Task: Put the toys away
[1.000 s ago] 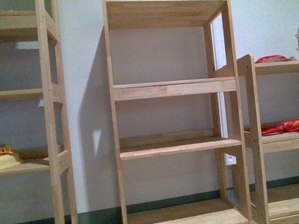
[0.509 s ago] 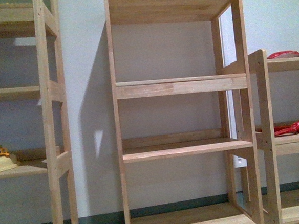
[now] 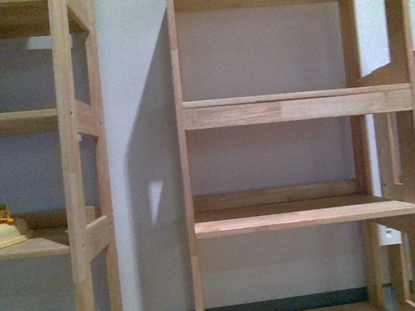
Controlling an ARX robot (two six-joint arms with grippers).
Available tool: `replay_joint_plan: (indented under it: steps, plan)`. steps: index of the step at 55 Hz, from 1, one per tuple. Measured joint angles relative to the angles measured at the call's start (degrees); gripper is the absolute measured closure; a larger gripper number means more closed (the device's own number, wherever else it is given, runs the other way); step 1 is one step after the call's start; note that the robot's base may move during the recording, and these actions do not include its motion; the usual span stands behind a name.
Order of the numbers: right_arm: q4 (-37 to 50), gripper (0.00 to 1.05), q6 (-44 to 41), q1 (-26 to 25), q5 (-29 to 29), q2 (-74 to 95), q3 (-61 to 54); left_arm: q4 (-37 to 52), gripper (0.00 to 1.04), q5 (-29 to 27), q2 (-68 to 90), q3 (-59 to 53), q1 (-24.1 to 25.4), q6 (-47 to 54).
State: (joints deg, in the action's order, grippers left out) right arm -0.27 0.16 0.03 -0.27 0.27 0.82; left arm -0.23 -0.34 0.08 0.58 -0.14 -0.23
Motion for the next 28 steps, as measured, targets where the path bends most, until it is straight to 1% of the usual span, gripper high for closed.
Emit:
replay_joint_plan:
  steps: [28]
  plan:
    - [0.00, 0.98, 0.02, 0.02, 0.26, 0.07, 0.00, 0.00, 0.06, 0.31, 0.02, 0.00, 0.04, 0.00]
